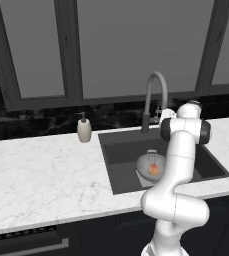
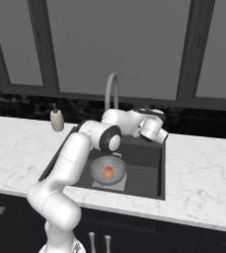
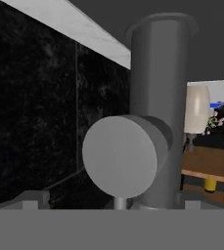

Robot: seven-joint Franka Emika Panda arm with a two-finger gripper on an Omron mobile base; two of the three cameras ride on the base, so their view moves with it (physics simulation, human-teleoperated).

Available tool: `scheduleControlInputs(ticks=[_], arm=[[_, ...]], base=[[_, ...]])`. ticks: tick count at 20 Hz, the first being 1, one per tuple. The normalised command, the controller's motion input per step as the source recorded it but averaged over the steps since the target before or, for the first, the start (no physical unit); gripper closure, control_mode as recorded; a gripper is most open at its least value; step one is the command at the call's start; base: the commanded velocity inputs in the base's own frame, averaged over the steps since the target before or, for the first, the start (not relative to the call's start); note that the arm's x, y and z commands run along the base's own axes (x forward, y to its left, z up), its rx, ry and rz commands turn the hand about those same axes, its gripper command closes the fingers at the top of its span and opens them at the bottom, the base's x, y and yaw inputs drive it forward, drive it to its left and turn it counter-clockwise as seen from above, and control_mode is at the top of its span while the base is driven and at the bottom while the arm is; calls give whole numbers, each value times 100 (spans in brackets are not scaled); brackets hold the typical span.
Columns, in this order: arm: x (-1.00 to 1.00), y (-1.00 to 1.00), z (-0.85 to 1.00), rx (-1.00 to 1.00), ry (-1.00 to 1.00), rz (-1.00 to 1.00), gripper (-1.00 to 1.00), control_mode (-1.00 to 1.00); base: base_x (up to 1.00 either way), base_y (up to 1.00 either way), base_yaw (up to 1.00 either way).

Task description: Put the colander in the sink, put the peach in the colander, and turn on the sink faucet and pour water over the colander.

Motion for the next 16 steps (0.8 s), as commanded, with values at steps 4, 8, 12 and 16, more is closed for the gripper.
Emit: scheduleControlInputs(ticks=[4, 8, 12, 16], arm=[[23, 0, 43, 10, -7, 0, 100, -100], [26, 0, 18, 9, -6, 0, 100, -100], [33, -10, 16, 12, -2, 0, 100, -100], [40, -10, 33, 12, -1, 0, 100, -100]], base=[[0, 0, 0], [0, 0, 0], [0, 0, 0], [0, 0, 0]])
